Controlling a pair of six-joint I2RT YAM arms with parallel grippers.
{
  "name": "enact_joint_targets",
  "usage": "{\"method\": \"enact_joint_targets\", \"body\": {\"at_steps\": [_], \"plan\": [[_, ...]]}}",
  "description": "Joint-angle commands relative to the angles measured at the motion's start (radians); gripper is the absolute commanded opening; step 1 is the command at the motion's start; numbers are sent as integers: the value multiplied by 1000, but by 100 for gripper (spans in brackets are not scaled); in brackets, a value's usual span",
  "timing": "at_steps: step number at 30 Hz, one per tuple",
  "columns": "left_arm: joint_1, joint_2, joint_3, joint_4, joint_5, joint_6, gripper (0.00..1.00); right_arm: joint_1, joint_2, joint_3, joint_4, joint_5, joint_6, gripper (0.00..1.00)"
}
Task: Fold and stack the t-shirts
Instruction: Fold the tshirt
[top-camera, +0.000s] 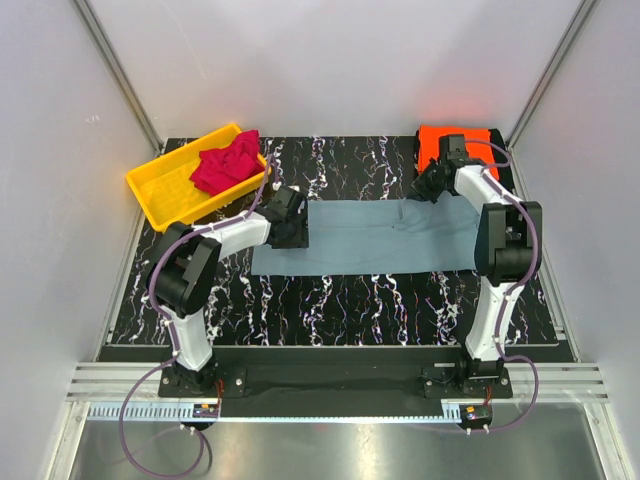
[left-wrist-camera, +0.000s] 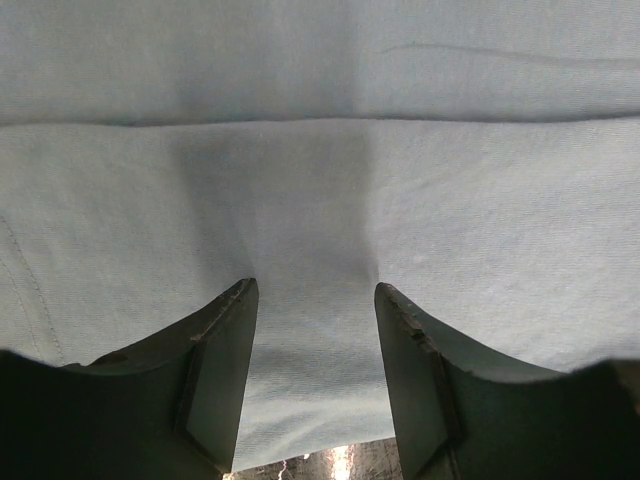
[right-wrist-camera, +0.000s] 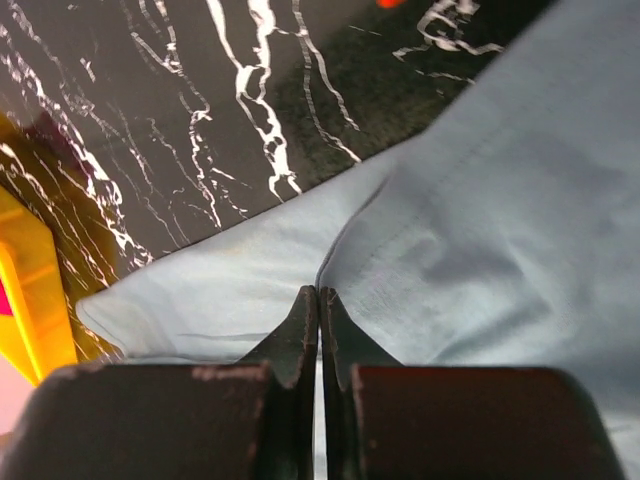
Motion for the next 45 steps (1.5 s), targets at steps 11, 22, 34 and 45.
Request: {"method": "enact_joint_targets", "body": {"at_steps": [11, 22, 34, 45], "plan": [[-3, 35, -32, 24, -10, -43, 54, 54, 58, 96, 104, -126, -191, 0], [-16, 32, -49, 24, -17, -50, 54, 94, 115, 130, 119, -154, -248, 0], [-17, 35, -50, 18, -27, -56, 55, 96, -93, -65, 121, 111, -124, 0], [-19, 40, -43, 29, -13, -66, 55, 96, -405, -459, 213, 374, 80, 0]]}}
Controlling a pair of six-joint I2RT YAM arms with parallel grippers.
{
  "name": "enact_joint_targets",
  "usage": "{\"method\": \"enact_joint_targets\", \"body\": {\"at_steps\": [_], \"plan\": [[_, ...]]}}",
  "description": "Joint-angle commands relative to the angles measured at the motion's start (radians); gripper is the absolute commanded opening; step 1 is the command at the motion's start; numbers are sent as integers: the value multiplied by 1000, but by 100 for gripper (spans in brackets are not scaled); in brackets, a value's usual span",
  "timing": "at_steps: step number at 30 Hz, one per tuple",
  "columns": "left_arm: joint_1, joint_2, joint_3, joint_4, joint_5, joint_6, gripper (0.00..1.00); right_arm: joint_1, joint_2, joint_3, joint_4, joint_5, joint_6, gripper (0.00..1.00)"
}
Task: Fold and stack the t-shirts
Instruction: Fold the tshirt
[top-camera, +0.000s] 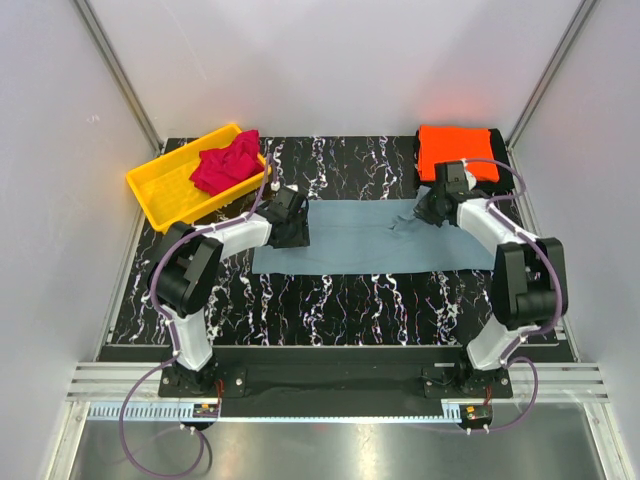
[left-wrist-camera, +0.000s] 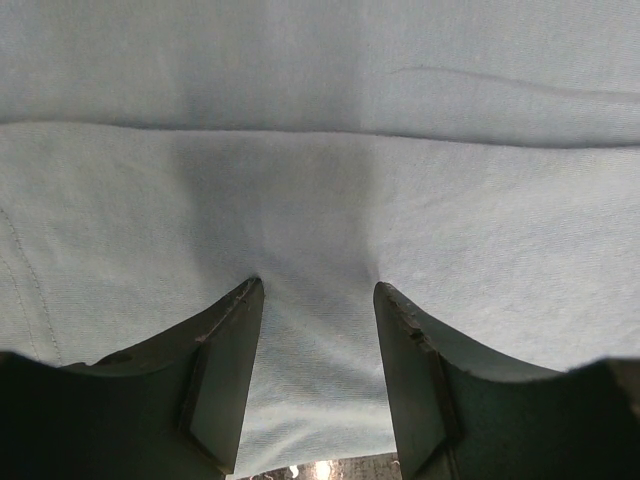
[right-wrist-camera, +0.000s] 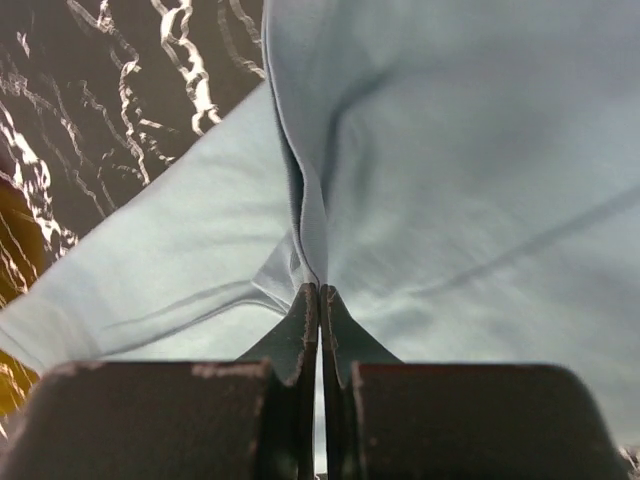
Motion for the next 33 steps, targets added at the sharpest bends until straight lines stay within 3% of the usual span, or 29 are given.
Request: {"method": "enact_joint_targets", "body": {"at_steps": [1, 7, 12, 18, 27, 30, 31, 33], "plan": [[-7, 33, -27, -16, 17, -18, 55, 7, -115, -88, 63, 131, 99, 0], [-6, 28, -30, -15, 14, -18, 55, 7, -194, -249, 64, 176, 251, 0], [-6, 25, -29, -15, 10, -18, 55, 10, -258, -335, 92, 197, 276, 0], [-6, 34, -24, -15, 8, -24, 55, 11, -341, -361, 92, 226, 277, 1], [-6, 30, -18, -15, 2, -21, 55, 25, -320, -381, 26, 231, 302, 1], [-7, 17, -26, -18, -10, -27, 56, 25, -338, -388, 23, 235, 297, 7], [-6, 13, -32, -16, -10, -37, 56, 25, -340, -385, 24, 238, 290, 17], [-15, -16, -31, -15, 8, -35, 56, 24, -350, -347, 8, 258, 262, 27]]}}
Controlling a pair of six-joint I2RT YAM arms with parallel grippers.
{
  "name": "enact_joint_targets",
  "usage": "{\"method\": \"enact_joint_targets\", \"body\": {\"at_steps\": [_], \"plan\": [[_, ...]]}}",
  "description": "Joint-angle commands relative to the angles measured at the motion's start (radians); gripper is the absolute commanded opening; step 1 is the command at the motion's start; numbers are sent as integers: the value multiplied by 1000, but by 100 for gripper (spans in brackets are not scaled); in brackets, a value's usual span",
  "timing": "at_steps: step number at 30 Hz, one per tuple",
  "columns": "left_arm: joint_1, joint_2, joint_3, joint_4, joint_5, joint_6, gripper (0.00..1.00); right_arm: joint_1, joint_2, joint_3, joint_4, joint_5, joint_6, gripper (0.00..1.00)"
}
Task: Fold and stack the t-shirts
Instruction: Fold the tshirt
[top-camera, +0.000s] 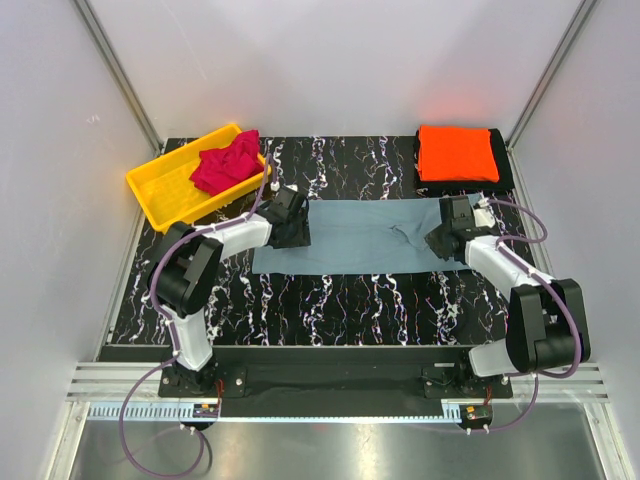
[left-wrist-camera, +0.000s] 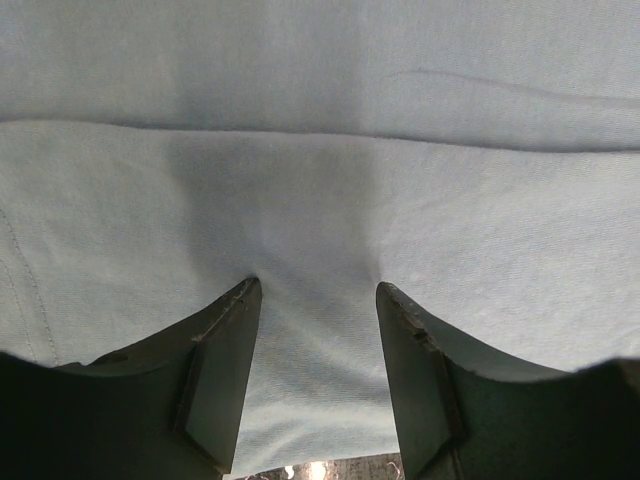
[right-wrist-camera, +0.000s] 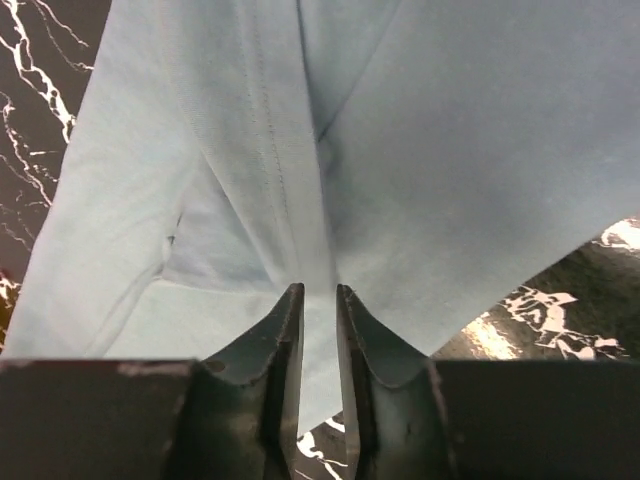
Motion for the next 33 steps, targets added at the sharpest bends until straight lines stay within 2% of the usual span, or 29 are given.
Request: {"method": "enact_joint_targets", "body": {"at_steps": [1, 5, 7, 8, 14, 15, 24, 29, 33], "plan": [[-20, -43, -21, -18, 18, -13, 57, 1, -38, 80, -20, 65, -64, 37], [-57, -105, 20, -12, 44, 19, 57, -53, 55, 251, -43, -51, -224, 43], [-67, -123, 53, 3, 116, 15, 58, -112, 144, 311, -63, -105, -272, 43], [-69, -120, 59, 34, 209, 15, 58, -129, 175, 356, -67, -160, -282, 42], [-121, -63, 120, 167, 405, 64, 58, -237, 338, 488, -68, -220, -338, 33], [-127, -39, 122, 199, 476, 64, 58, -241, 374, 502, -68, -220, -341, 33], [-133, 128, 111, 676, 757, -157, 53, -280, 529, 605, -64, -220, -372, 34], [-138, 268, 198, 911, 801, -417, 50, -294, 557, 608, -66, -234, -362, 34], [-158, 348, 298, 976, 772, -537, 46, -297, 536, 588, -66, -186, -359, 35]]}}
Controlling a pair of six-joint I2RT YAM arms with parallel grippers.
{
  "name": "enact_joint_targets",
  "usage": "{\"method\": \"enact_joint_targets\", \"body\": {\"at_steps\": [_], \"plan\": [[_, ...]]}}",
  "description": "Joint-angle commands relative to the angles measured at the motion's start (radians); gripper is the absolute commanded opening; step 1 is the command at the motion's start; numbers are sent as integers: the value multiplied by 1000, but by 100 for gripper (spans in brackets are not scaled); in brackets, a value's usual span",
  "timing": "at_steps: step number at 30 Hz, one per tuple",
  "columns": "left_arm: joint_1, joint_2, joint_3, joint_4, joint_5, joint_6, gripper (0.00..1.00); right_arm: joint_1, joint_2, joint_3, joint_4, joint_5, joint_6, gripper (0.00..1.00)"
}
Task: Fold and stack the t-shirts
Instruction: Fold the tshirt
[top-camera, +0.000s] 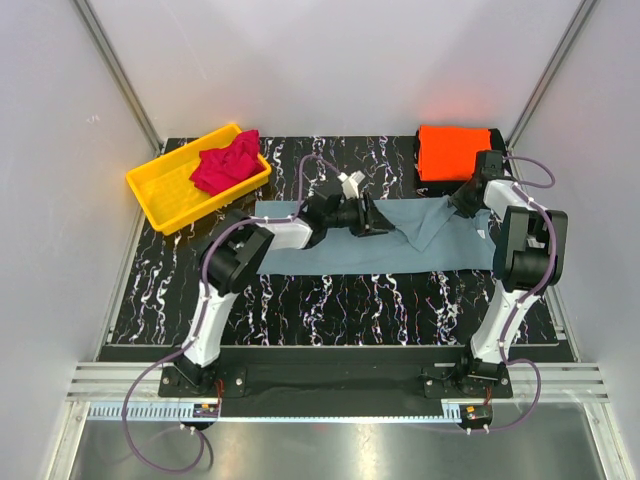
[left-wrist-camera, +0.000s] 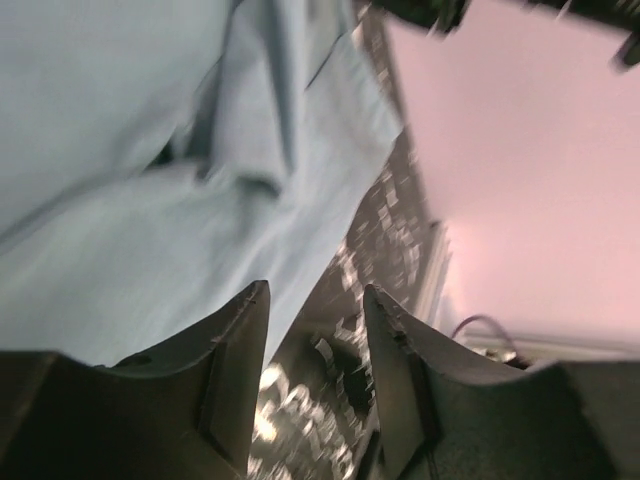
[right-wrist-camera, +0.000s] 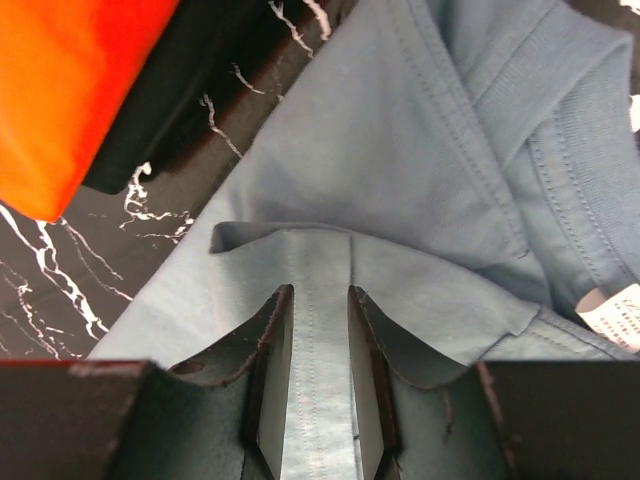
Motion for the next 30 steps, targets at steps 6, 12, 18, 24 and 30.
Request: {"method": "enact_joint_targets", "body": {"at_steps": [6, 12, 18, 24, 30], "plan": [[-41, 152, 235, 121, -39, -178, 46, -9, 7, 32, 6, 34, -25, 36], [-41, 233, 281, 6, -77, -132, 45, -14, 24, 39, 6, 43, -39, 36], [-33, 271, 296, -67, -125, -95, 45, -19, 65, 63, 8, 40, -56, 36], [-24, 279, 324, -149, -155, -49, 45, -23, 76, 69, 8, 81, -65, 28], [-16, 296, 347, -224, -171, -35, 42, -23, 62, 77, 8, 95, -65, 14]]}}
